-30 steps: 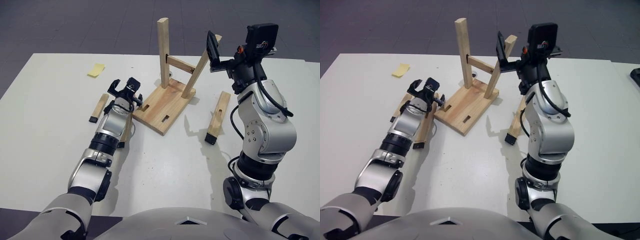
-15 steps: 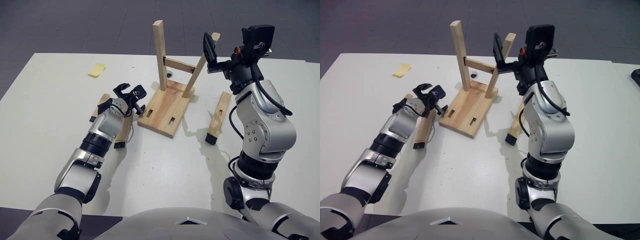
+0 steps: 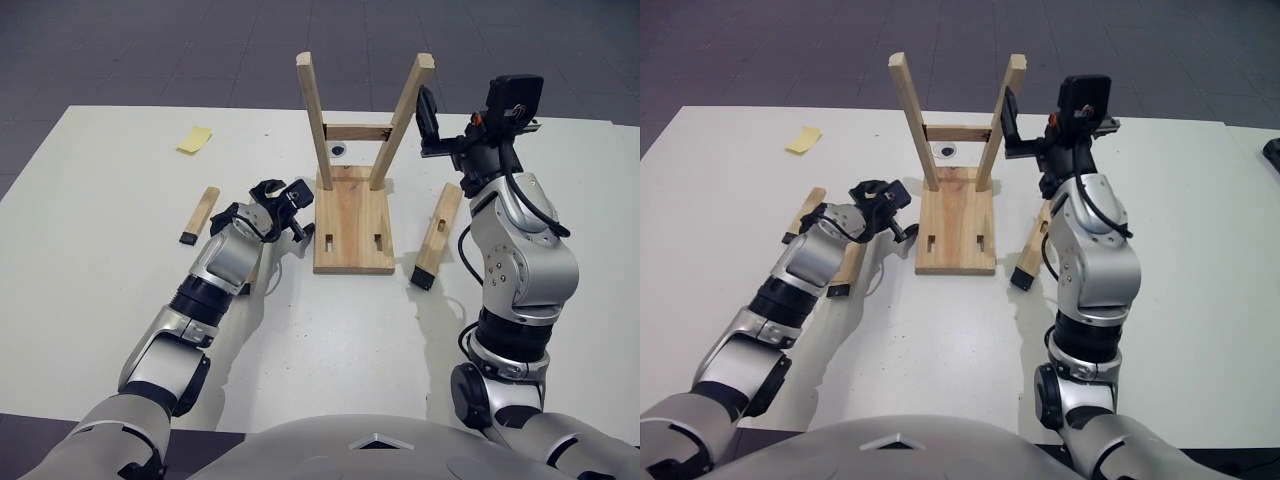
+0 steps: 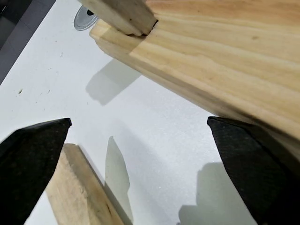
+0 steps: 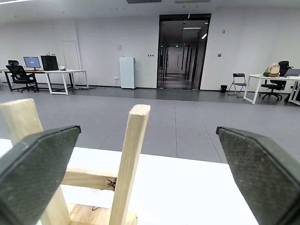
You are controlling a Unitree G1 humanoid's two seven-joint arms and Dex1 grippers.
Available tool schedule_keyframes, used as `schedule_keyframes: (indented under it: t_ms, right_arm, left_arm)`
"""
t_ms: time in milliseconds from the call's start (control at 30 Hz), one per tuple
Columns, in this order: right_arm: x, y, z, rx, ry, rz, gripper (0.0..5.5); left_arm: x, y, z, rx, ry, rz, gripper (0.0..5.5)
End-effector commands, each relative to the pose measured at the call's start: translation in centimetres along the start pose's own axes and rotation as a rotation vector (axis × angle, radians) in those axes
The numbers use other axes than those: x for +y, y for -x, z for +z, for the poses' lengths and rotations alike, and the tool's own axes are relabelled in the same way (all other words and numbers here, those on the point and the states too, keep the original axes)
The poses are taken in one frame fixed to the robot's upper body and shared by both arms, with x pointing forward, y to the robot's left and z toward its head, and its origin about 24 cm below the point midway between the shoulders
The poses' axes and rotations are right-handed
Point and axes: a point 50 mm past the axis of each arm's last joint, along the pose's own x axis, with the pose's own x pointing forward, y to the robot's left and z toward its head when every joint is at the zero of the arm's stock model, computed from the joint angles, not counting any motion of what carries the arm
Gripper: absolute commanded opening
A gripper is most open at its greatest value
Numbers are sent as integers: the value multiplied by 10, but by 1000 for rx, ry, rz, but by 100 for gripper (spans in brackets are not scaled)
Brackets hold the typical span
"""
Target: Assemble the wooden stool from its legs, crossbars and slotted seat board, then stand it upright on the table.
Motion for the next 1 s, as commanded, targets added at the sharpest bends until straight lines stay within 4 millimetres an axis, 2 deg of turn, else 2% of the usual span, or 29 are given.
schedule_keyframes:
  t_ms: [33,100,200,267,433,600,767,967,1000]
  right_arm:
    - [-8,3,-4,11,12,-26,539]
    - [-9,5,-5,18,15,-29,539]
    - [-12,7,-8,35,17,-39,539]
    - [-13,9,-10,44,17,-45,539]
    - [-12,10,-15,69,13,-35,539]
    - [-12,12,-21,94,8,-31,539]
    - [-9,13,-24,104,-4,-26,539]
    - [-4,14,-26,109,-17,-20,539]
    - [-3,14,-26,107,-20,-22,540]
  left_arm:
    - [33,24,10,-84,50,221,540]
    - [51,41,13,-148,75,375,540]
    - [70,59,0,-169,208,521,540]
    - [70,57,-16,-134,321,499,540]
    - [72,55,-64,-43,450,457,540]
    - [87,65,-108,44,483,452,540]
    - [73,59,-137,146,561,327,540]
    - [58,50,-144,172,623,190,540]
    - [56,49,-146,189,618,174,525]
